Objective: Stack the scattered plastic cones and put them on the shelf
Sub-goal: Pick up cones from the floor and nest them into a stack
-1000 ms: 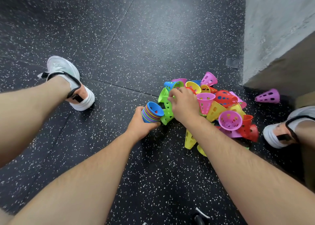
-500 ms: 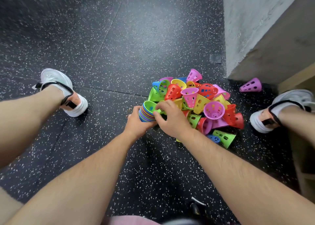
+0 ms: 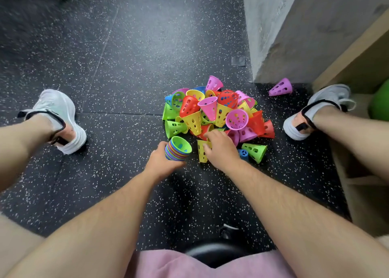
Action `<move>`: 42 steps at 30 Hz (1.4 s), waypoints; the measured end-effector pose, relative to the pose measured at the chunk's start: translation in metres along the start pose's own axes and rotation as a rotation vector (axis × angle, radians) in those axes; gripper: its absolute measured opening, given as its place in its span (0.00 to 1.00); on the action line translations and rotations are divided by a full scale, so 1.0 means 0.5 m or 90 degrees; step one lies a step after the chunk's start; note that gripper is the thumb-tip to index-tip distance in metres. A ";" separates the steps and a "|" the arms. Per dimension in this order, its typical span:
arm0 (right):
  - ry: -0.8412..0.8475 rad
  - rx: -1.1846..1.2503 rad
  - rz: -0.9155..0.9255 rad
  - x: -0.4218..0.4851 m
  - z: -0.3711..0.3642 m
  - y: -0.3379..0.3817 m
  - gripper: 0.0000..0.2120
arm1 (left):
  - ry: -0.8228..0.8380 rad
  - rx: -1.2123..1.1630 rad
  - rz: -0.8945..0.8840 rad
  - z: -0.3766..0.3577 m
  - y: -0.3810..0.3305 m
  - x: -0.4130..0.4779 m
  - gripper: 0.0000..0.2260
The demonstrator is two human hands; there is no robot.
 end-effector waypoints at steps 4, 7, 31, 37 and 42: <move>0.046 -0.073 -0.037 0.004 -0.015 -0.011 0.19 | 0.012 0.006 -0.003 -0.027 -0.002 -0.009 0.32; 0.058 -0.115 -0.062 0.006 -0.026 -0.019 0.18 | 0.008 0.013 -0.013 -0.033 -0.007 -0.006 0.30; -0.192 0.135 0.083 -0.061 0.081 -0.011 0.07 | 0.020 0.024 -0.020 -0.084 -0.033 -0.020 0.28; 0.015 0.256 -0.012 -0.092 0.019 -0.029 0.12 | 0.034 0.013 -0.048 -0.114 -0.060 -0.017 0.30; -0.072 0.127 -0.072 -0.118 0.046 -0.097 0.12 | 0.070 0.013 -0.058 -0.133 -0.065 -0.025 0.30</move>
Point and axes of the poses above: each hand's wrist, its own x-axis towards the middle knuckle, its own z-axis out of the back of the hand, y = z × x, the point moved 8 cm from there along x, towards the middle knuckle, and after that the axes turned 2 degrees about z, right-handed, at the moved point
